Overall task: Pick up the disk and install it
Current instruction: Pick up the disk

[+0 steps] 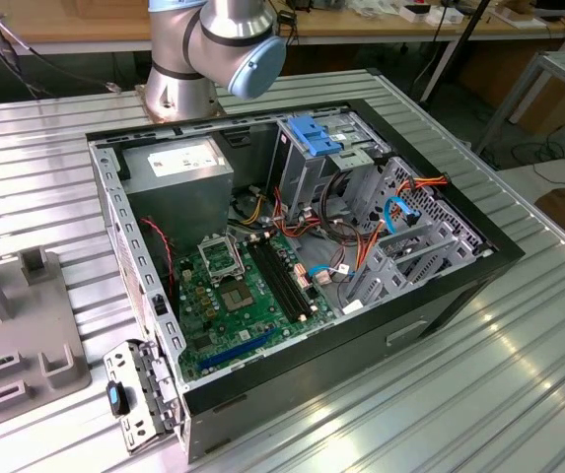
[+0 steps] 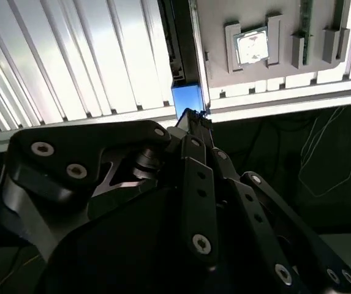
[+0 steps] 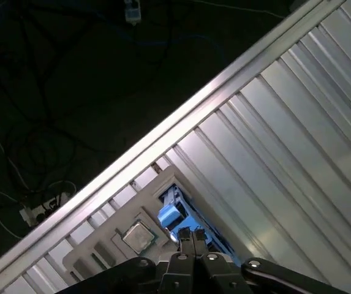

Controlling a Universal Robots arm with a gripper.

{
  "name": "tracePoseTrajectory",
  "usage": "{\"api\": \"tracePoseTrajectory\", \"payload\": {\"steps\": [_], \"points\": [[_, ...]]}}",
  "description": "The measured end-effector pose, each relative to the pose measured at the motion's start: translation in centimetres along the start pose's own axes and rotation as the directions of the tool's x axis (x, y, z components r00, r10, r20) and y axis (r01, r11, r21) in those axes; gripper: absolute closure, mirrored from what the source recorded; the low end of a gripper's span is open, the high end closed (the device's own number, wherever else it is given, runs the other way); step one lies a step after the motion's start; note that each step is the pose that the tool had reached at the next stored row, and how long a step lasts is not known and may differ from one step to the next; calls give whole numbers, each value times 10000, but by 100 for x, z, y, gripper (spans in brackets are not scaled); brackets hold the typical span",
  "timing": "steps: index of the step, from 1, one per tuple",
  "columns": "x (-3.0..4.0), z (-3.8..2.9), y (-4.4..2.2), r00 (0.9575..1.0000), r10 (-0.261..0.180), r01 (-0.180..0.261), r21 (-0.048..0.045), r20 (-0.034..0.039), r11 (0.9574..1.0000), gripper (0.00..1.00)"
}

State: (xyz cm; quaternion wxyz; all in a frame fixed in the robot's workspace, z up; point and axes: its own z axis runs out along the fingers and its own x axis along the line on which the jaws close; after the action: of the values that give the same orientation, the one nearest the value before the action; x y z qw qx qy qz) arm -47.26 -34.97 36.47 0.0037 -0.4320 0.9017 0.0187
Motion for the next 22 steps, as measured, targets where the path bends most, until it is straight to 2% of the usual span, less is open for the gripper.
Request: {"api": "tracePoseTrajectory", "payload": {"steps": [2,5,7,10,12,13,17,18,19,21,22], "points": [[0,1,0,9989,-475,475,-11,-13,9989,89],[0,2,0,9935,-1138,1137,-28,-32,9935,89],[-1,3,0,9853,-1708,1708,-43,-48,9853,89],[-3,4,2,9745,-2245,2245,-59,-62,9745,89],[-5,5,4,9602,-2791,2790,-76,-75,9603,89],[-6,5,5,9555,-2950,2950,-80,-81,9555,89],[-6,5,5,9550,-2965,2964,-79,-86,9550,89],[-8,6,6,9532,-3023,3023,-80,-87,9532,89],[-9,6,7,9469,-3215,3214,-87,-91,9469,89],[-8,6,7,9292,-3695,3694,-103,-102,9292,89],[-8,5,7,9175,-3976,3975,-113,-108,9175,89]]}}
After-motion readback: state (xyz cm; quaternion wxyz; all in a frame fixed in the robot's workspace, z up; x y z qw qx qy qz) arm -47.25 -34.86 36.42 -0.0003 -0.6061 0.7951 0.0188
